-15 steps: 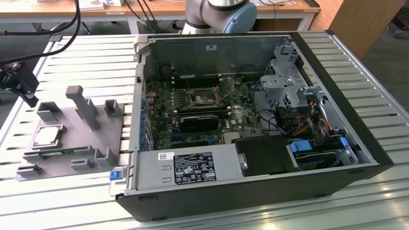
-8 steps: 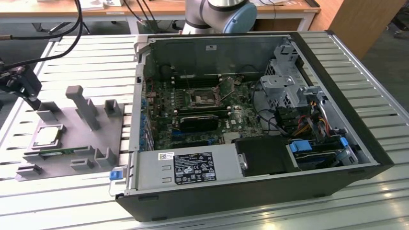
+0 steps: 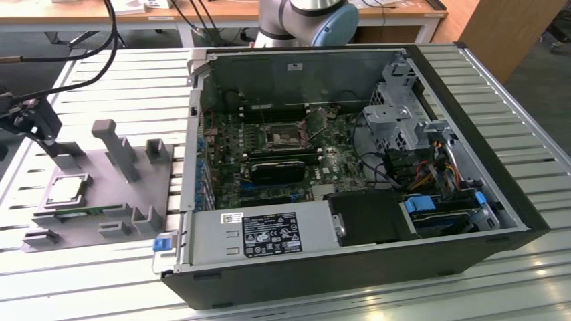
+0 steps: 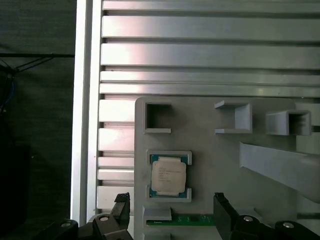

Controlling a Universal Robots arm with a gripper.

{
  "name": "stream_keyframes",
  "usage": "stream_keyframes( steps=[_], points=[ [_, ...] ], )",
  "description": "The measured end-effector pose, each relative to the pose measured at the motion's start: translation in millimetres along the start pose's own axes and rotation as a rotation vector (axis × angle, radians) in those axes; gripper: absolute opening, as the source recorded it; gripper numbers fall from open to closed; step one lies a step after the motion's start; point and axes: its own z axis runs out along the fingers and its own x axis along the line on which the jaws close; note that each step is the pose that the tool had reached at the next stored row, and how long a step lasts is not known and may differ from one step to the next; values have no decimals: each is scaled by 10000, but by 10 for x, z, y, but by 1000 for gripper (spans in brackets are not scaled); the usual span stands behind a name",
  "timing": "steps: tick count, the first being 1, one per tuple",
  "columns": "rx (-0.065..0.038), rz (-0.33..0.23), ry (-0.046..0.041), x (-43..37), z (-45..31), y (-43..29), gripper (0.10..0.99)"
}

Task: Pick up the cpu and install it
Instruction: 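Pick up the cpu and move it towards the insertion slot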

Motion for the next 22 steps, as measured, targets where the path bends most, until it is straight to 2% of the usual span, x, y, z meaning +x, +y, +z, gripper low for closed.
stream_keyframes(
  steps=[22],
  points=[
    [0,-21,1,-1,59,-13,761]
  ],
)
